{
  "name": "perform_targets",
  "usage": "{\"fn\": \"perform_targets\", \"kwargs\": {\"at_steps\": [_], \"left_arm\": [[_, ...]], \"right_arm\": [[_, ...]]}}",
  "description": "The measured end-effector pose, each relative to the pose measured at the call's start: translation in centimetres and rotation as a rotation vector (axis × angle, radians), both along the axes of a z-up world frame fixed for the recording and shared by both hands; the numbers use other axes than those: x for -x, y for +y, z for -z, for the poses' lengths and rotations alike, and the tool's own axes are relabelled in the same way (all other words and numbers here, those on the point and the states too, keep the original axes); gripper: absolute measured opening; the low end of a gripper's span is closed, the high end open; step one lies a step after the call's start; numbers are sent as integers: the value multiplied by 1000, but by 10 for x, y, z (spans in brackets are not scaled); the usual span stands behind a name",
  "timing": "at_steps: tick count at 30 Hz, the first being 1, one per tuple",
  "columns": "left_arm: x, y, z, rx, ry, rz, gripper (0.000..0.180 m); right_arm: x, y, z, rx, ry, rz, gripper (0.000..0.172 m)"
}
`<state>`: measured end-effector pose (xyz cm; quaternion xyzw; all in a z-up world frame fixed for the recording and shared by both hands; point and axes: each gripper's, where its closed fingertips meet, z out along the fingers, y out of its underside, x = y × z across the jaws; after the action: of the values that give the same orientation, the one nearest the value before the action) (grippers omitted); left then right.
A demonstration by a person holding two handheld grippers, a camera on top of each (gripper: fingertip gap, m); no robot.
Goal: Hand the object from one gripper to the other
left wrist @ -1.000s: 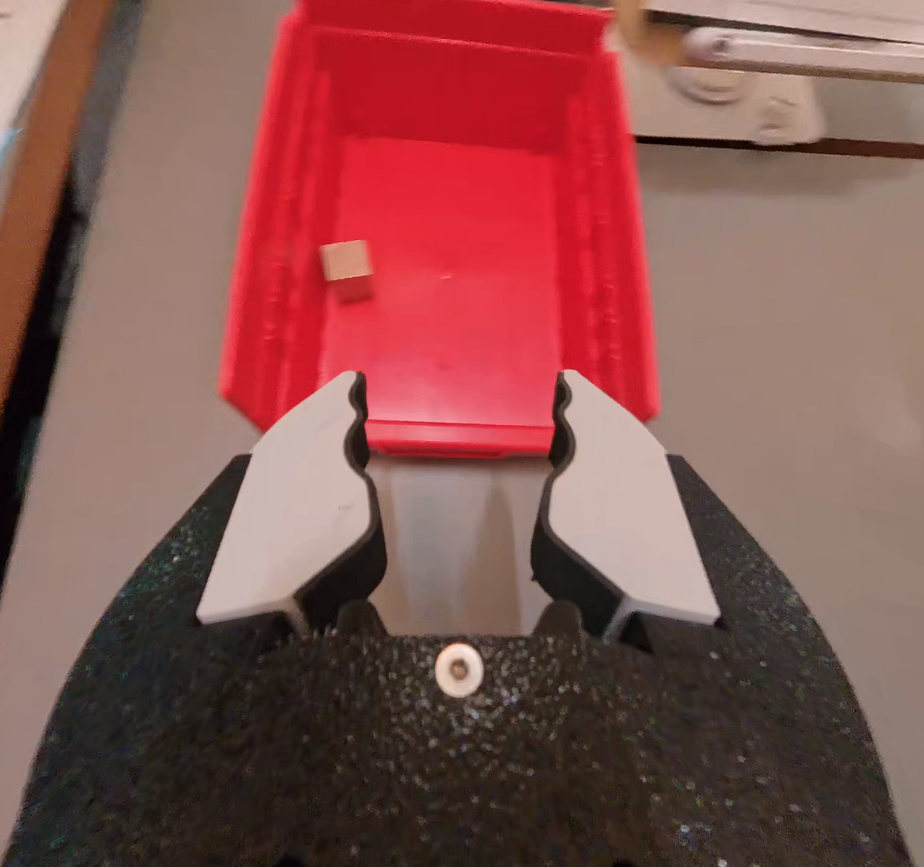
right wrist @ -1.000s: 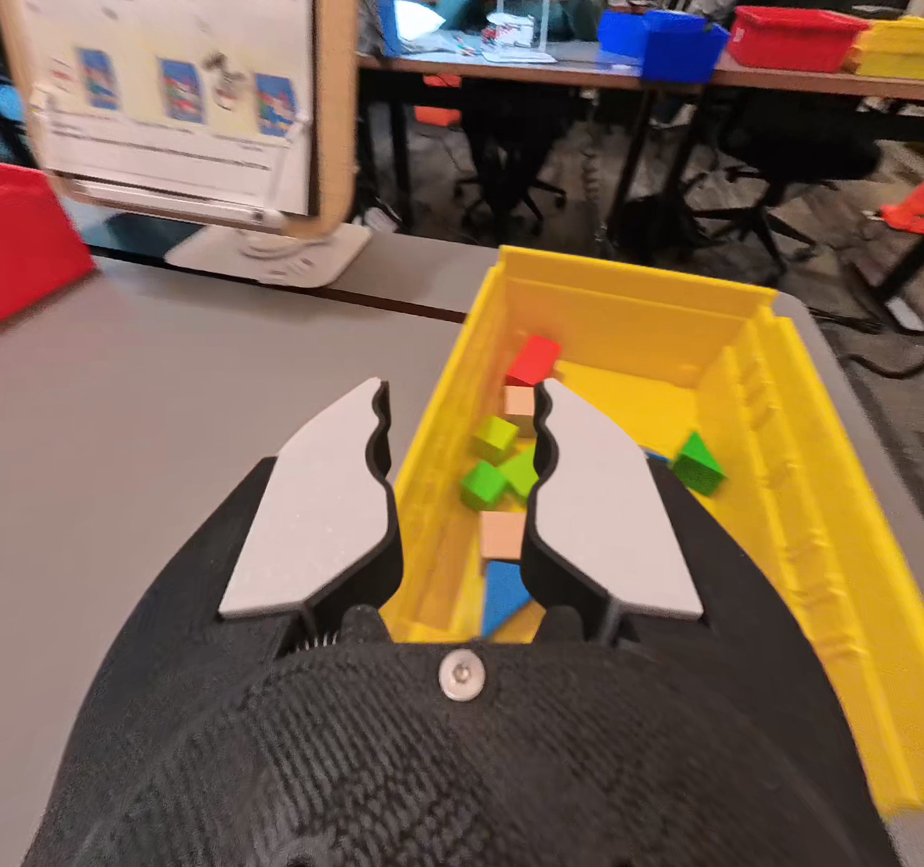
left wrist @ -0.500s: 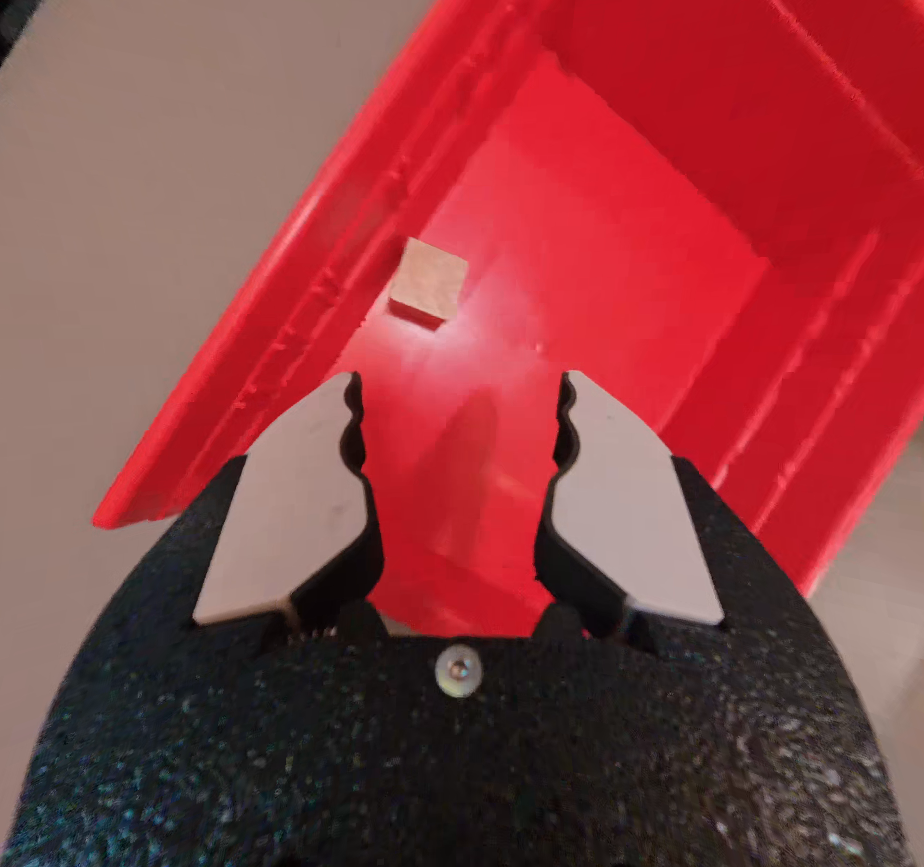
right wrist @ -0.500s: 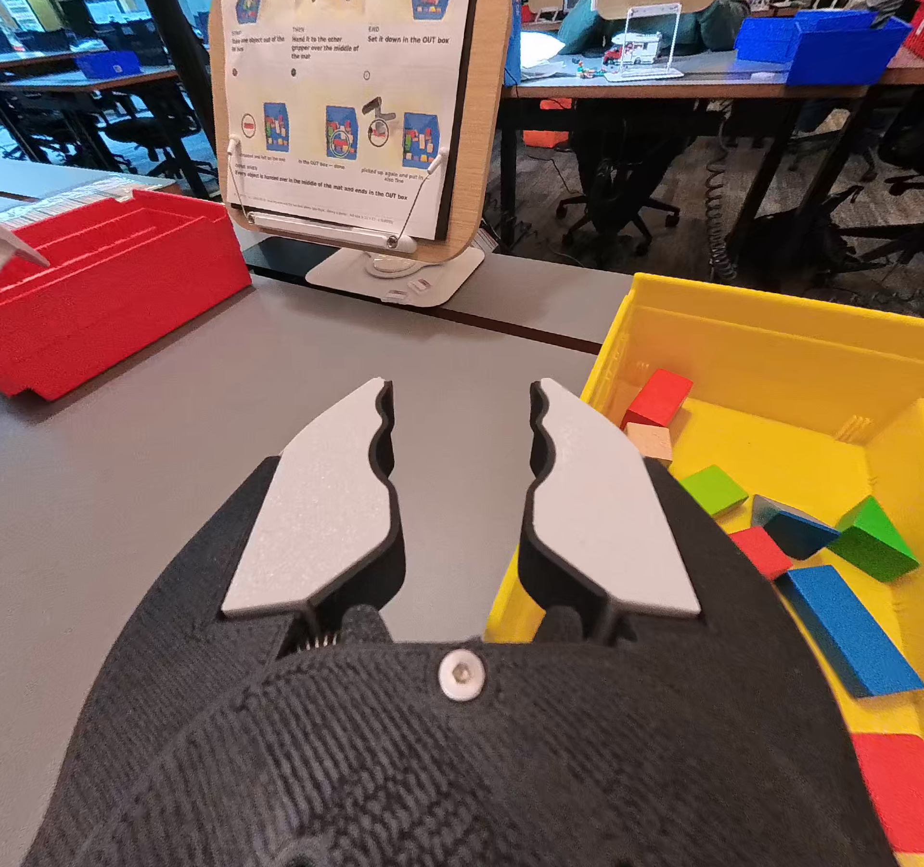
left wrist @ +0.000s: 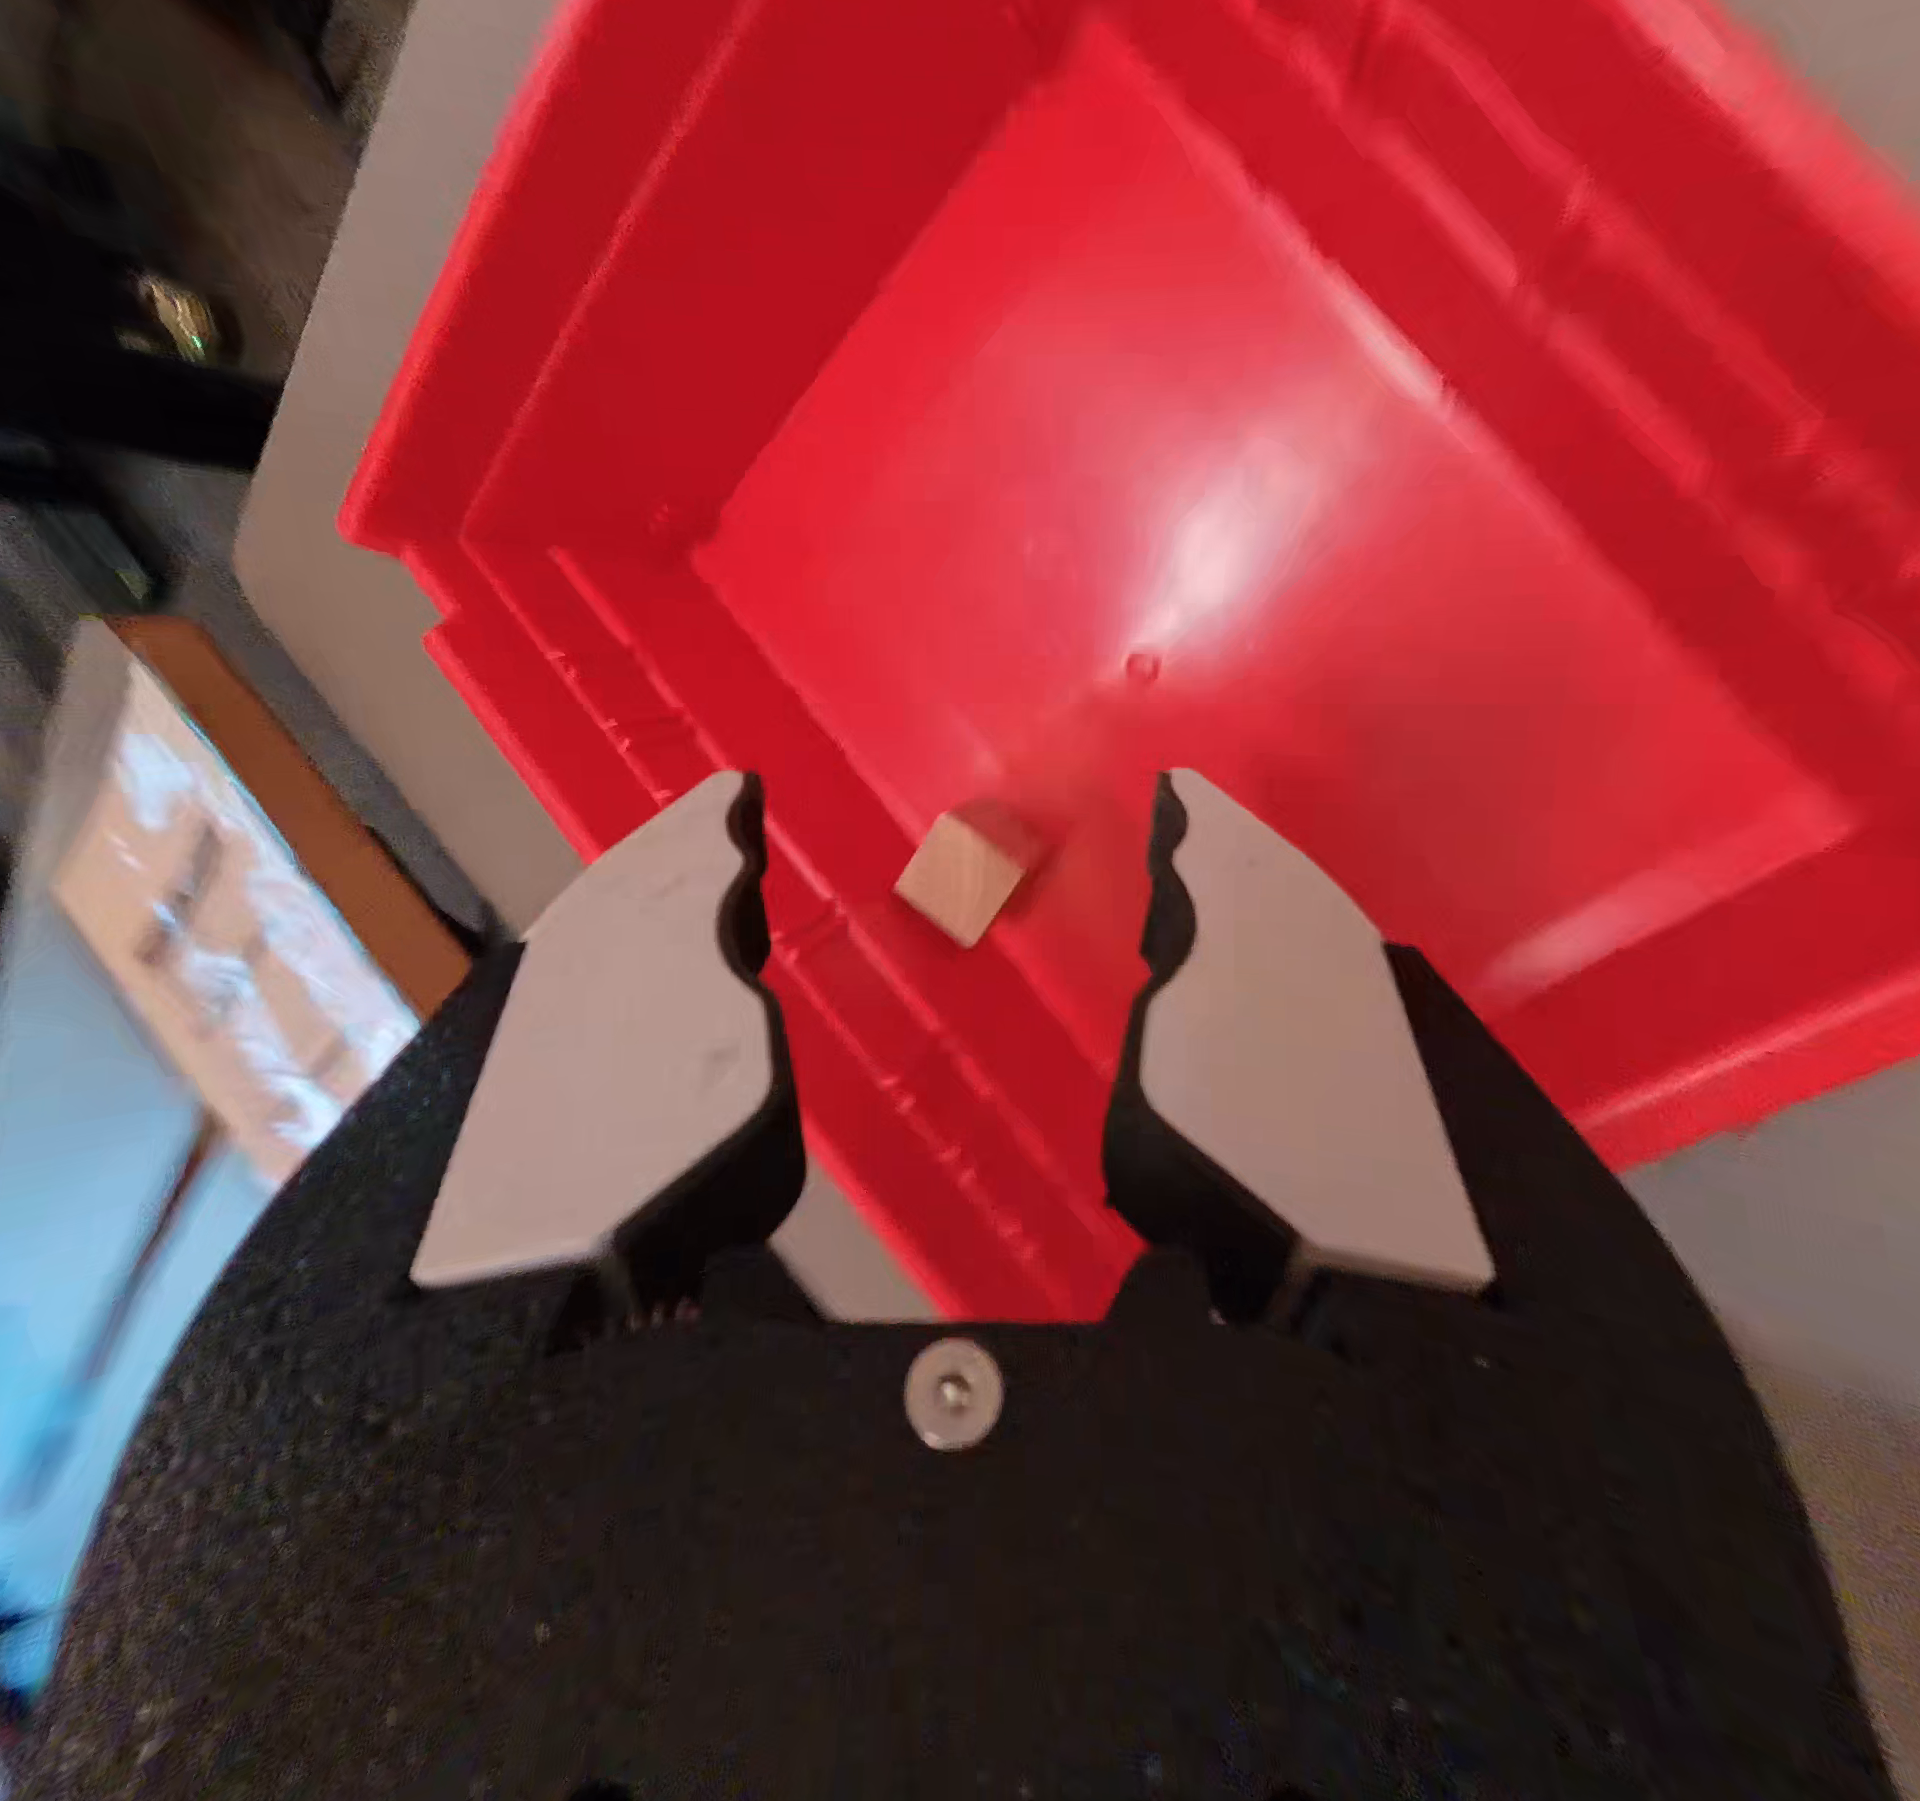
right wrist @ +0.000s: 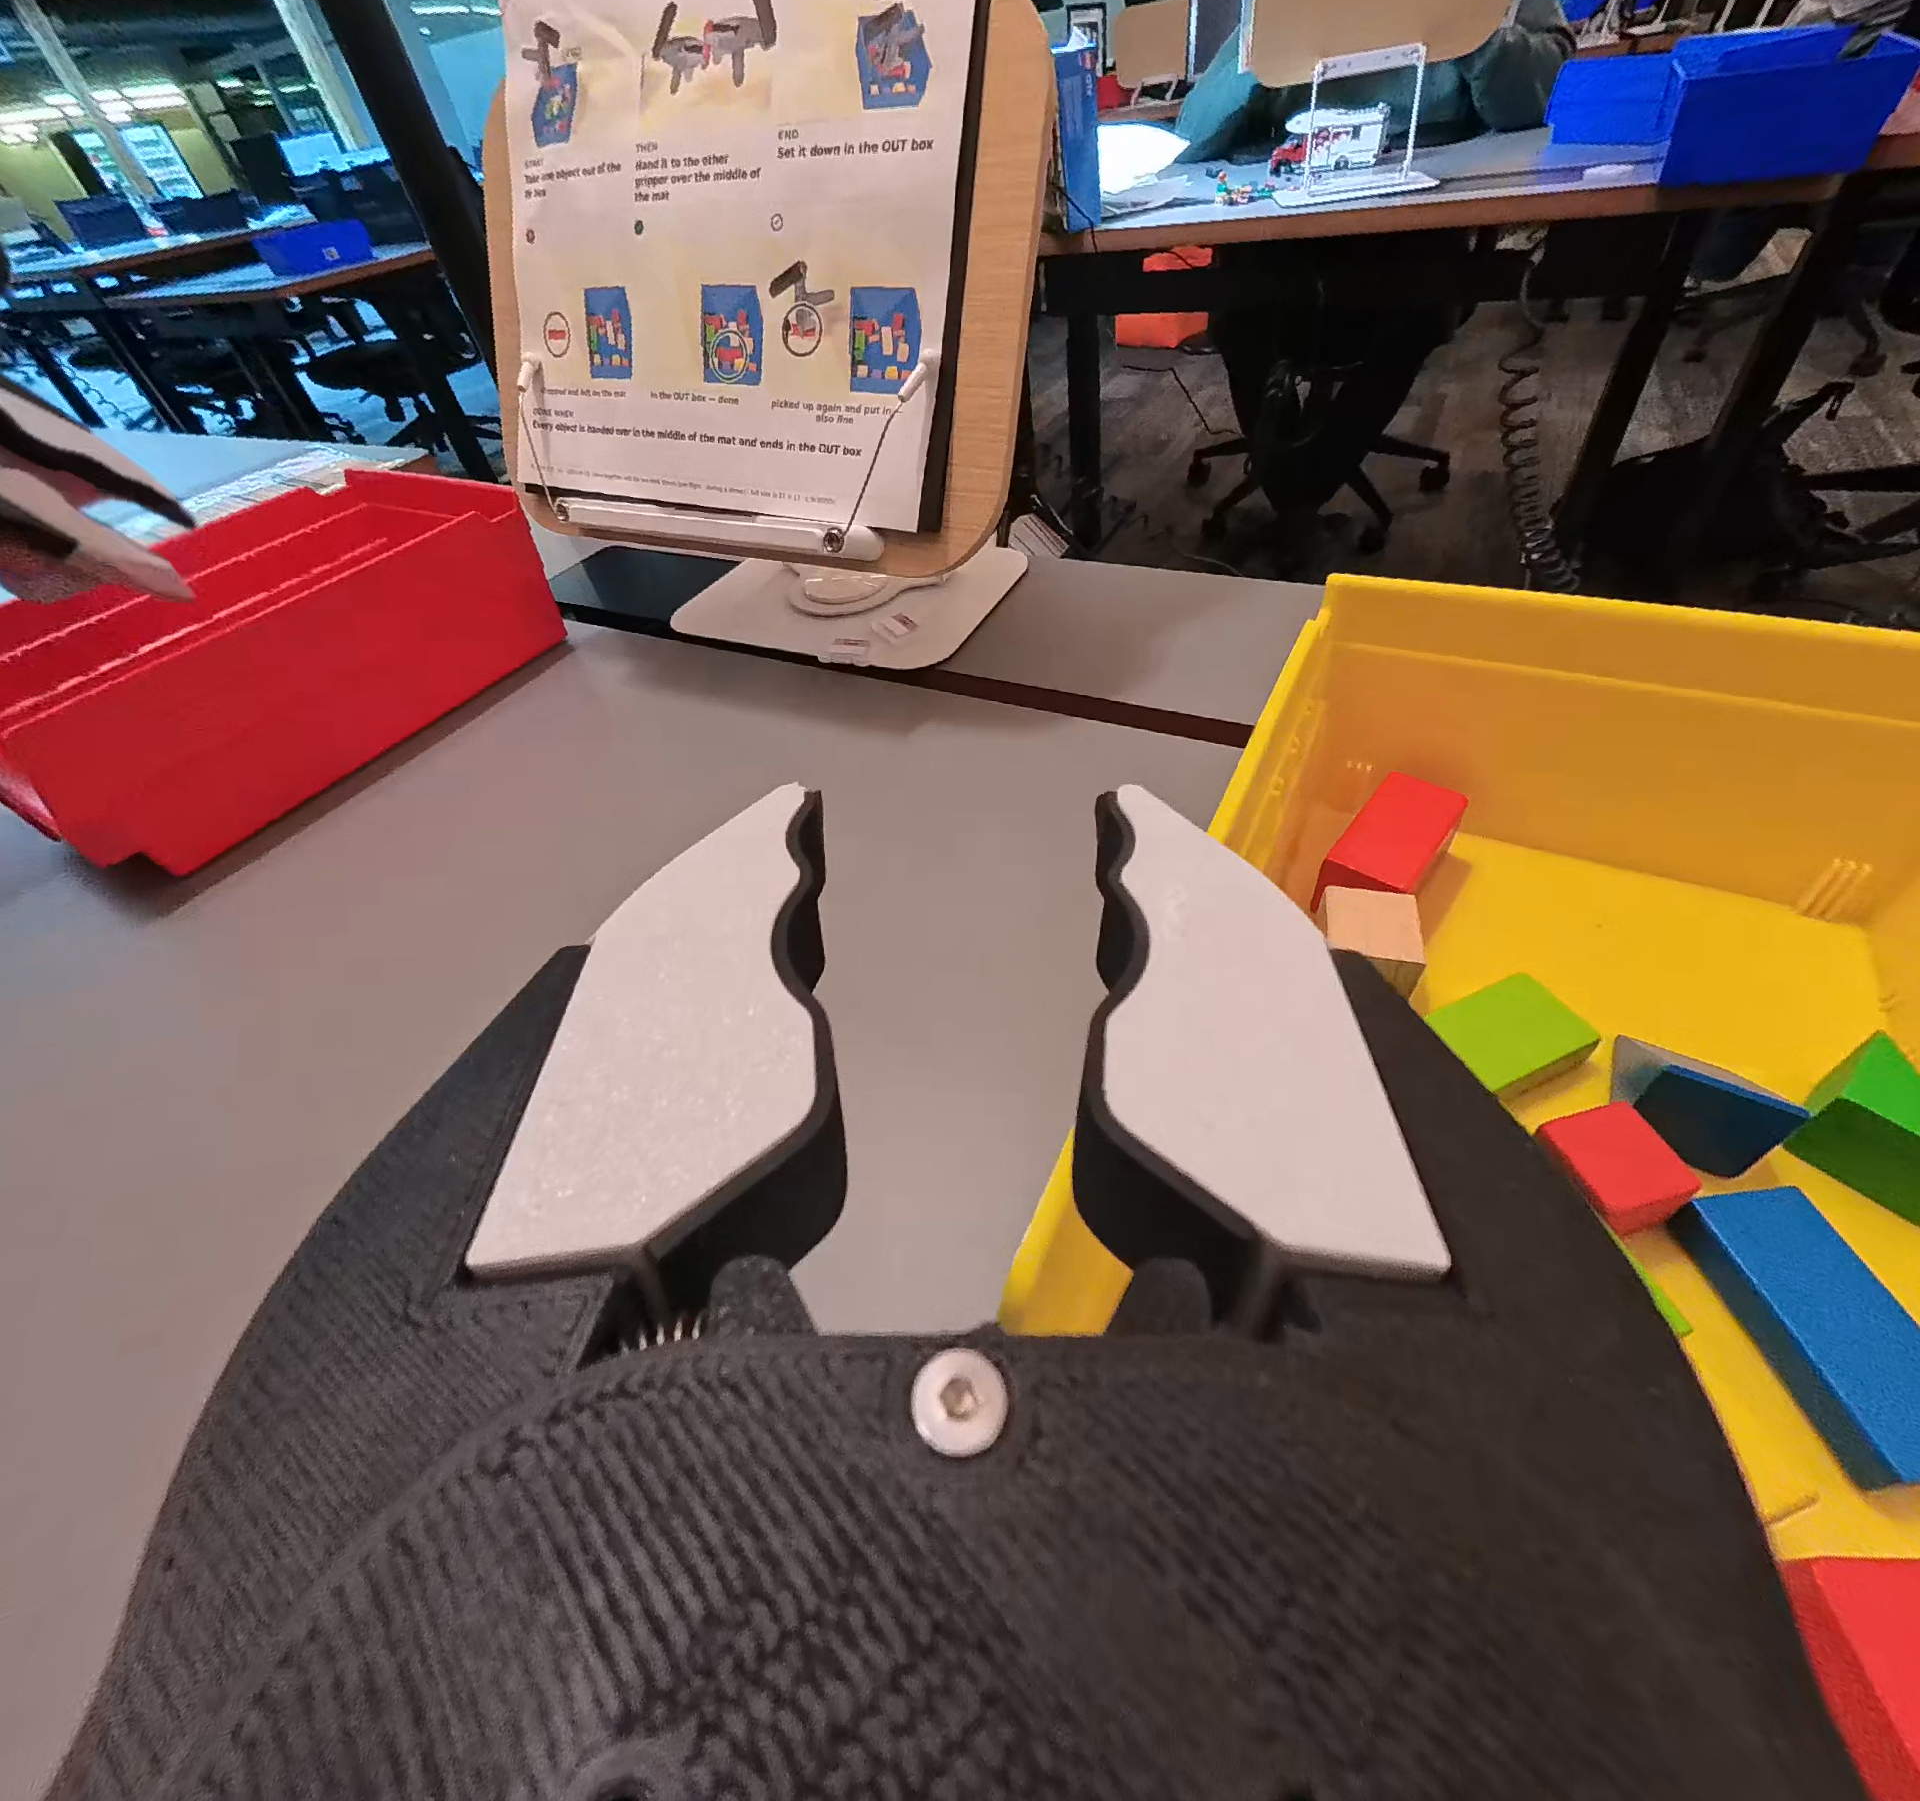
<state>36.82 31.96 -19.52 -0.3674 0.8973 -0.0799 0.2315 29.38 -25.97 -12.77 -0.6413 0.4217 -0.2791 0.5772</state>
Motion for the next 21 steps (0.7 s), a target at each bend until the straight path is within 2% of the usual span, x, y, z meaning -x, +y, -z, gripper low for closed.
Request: {"fn": "perform_targets", "kwargs": {"at_steps": [1,5,7,13,16,21], "left_arm": [[3,5,4,-68,43,69,64],[15,21,31,-214,236,226,68],[13,28,41,-288,281,272,62],[14,43,63,-491,467,415,59],[15,53,70,-575,534,450,59],[12,62,83,-638,559,464,53]], "right_arm": [[0,0,0,-2,2,1,51],[-2,-1,3,-3,6,7,51],[-2,1,4,-3,14,2,51],[-1,6,5,23,13,-5,51],[-2,7,8,30,19,-6,51],[-4,9,16,33,39,-14,51]]}}
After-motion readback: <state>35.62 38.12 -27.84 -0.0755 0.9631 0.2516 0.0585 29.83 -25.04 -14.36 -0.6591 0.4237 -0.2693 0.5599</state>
